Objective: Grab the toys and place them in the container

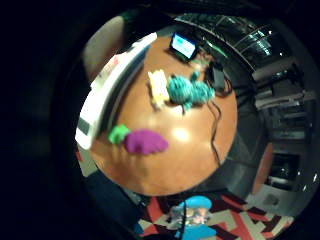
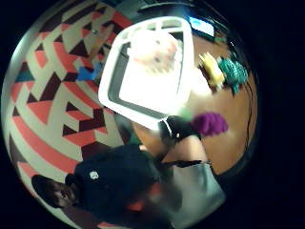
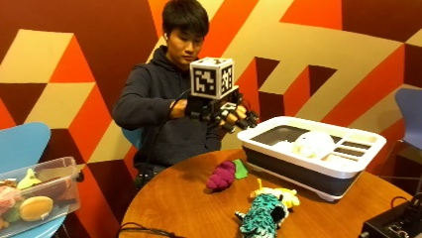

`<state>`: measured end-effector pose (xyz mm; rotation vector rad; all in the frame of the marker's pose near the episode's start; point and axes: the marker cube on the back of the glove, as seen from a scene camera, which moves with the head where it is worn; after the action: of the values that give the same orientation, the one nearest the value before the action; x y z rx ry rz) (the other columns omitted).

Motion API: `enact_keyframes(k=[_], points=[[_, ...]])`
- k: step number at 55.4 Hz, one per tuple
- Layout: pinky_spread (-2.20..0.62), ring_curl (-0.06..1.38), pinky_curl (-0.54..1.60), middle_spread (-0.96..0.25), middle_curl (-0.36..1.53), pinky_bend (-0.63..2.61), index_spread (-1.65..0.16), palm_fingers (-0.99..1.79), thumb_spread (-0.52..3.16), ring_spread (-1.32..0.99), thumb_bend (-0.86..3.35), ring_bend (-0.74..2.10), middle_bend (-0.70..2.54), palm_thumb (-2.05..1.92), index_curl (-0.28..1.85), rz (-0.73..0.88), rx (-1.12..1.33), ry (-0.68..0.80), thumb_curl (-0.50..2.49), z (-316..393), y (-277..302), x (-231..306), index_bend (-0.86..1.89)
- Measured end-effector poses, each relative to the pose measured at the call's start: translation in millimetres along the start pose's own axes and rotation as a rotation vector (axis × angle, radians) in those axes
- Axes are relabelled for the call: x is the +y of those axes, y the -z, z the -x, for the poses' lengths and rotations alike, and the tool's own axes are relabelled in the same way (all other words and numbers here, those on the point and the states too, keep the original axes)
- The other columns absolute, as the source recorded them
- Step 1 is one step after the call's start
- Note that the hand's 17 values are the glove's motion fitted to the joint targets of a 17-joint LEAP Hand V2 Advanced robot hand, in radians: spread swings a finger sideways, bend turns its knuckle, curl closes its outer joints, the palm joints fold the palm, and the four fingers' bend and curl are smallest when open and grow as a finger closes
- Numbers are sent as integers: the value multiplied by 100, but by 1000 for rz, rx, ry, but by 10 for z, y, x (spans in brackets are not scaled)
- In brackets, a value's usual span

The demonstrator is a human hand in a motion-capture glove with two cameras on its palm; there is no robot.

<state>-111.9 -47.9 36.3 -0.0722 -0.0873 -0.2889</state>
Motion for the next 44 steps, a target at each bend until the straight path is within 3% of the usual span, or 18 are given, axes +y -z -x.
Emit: enact_keyframes(k=[14, 22, 23, 26, 29, 35, 44], points=[[4, 18, 30, 0, 39, 55, -24, -9, 126, 0, -1, 15, 21, 35, 36, 182, -77, -8, 40, -72, -1224, 205, 14], [4, 22, 33, -2, 39, 66, -27, 15, 128, -2, 0, 35, 21, 37, 31, 207, -19, 7, 38, -251, -1512, 55, 9], [4, 22, 33, -3, 39, 67, -27, 15, 128, -3, 0, 37, 21, 37, 30, 198, -9, 8, 38, -255, -1529, 48, 9], [-2, 30, 32, -3, 40, 73, -27, 58, 130, -11, 2, 77, 27, 43, 23, 166, -4, 16, 39, -268, -1548, 41, -1], [-13, 35, 31, -4, 46, 73, -24, 90, 133, -18, 5, 94, 47, 48, 18, 153, -21, 23, 39, -282, -1534, 62, 1], [-25, 43, 36, -6, 51, 75, -21, 99, 135, -23, 9, 105, 56, 58, 21, 122, -23, 16, 43, -338, -1398, 215, 13], [-35, 46, 42, -13, 58, 87, -24, 107, 105, -32, 10, 102, 64, 72, 24, 14, -15, -4, 56, -391, -956, 659, 22]])
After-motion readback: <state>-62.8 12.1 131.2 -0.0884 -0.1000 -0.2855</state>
